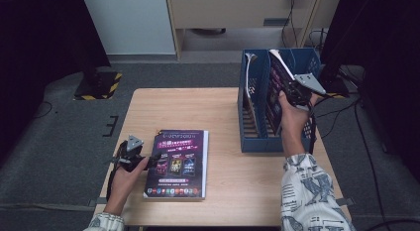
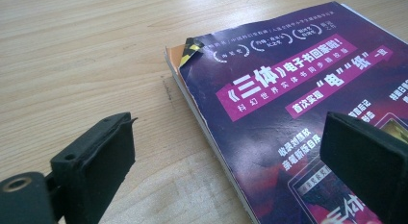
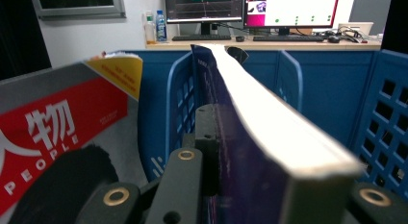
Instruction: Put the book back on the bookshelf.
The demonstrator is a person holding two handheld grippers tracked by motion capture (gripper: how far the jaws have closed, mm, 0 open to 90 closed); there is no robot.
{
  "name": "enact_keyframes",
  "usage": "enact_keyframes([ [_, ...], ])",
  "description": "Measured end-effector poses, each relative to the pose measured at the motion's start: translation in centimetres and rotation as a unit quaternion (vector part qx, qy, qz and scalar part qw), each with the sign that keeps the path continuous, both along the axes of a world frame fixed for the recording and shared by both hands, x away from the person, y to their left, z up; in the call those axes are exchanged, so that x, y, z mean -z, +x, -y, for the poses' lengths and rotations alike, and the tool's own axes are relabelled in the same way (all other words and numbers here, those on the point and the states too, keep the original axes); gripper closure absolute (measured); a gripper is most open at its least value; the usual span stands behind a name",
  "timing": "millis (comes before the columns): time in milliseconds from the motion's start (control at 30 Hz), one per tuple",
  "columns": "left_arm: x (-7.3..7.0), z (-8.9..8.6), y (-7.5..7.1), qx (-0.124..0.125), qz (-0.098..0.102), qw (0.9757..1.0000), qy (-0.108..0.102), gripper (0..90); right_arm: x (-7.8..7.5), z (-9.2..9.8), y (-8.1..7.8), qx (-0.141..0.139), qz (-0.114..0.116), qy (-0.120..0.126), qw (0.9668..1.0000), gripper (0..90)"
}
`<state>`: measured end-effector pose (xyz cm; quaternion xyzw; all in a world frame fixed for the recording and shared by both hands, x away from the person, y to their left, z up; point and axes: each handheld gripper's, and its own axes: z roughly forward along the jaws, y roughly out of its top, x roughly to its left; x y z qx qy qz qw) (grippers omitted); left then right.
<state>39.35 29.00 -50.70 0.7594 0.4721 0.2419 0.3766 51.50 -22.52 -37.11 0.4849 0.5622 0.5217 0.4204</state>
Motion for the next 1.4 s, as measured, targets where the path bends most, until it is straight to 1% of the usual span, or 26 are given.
enact_keyframes([
  [267, 0.0, 0.0, 0.1, -0.001, -0.001, 1.0000, 0.000, 4.9, 1.2, -0.2, 0.2, 0.007, -0.004, -0.007, 0.9999, 82.6],
  [367, 0.0, 0.1, 0.1, 0.000, -0.001, 1.0000, 0.001, 4.9, 1.5, -0.3, 0.2, 0.008, 0.000, -0.009, 0.9999, 82.6],
  [533, 0.0, 0.1, 0.1, 0.000, 0.000, 1.0000, 0.000, 4.9, 1.7, -0.9, 0.2, 0.009, 0.006, -0.020, 0.9997, 82.6],
  [600, 0.0, 0.1, 0.1, 0.000, 0.000, 1.0000, -0.001, 4.9, 1.9, -1.1, 0.2, 0.009, 0.007, -0.019, 0.9998, 82.6],
  [733, 0.0, 0.1, 0.1, 0.001, 0.000, 1.0000, 0.000, 4.9, 2.0, -1.6, 0.1, 0.004, 0.007, -0.018, 0.9998, 82.5],
  [800, 0.0, 0.1, 0.1, 0.001, 0.000, 1.0000, 0.000, 4.9, 2.0, -1.9, 0.0, 0.003, 0.006, -0.025, 0.9997, 82.4],
  [900, 0.0, 0.1, 0.0, 0.000, 0.000, 1.0000, 0.000, 4.9, 2.0, -2.2, 0.0, 0.000, 0.005, -0.028, 0.9996, 82.3],
  [933, 0.0, 0.1, 0.1, 0.000, 0.000, 1.0000, 0.000, 4.9, 2.0, -2.3, -0.1, 0.000, 0.004, -0.034, 0.9994, 82.2],
  [1067, 0.0, 0.1, 0.1, 0.001, 0.000, 1.0000, 0.000, 4.9, 1.9, -2.6, -0.2, -0.007, 0.000, -0.040, 0.9992, 81.4],
  [1133, 0.0, 0.0, 0.1, 0.000, 0.000, 1.0000, 0.000, 4.9, 1.9, -2.7, -0.2, -0.009, -0.002, -0.041, 0.9991, 80.0],
  [1200, -0.1, 0.0, 0.1, 0.000, 0.000, 1.0000, 0.000, 4.9, 1.9, -2.8, -0.3, -0.013, -0.004, -0.037, 0.9992, 78.8],
  [1333, -0.1, 0.0, 0.0, -0.001, 0.001, 1.0000, 0.000, 4.9, 1.9, -2.7, -0.2, -0.017, -0.010, -0.026, 0.9995, 69.9],
  [1400, -0.1, 0.0, 0.0, -0.002, 0.002, 1.0000, -0.002, 4.9, 1.8, -2.7, -0.3, -0.015, -0.007, -0.029, 0.9994, 64.9],
])
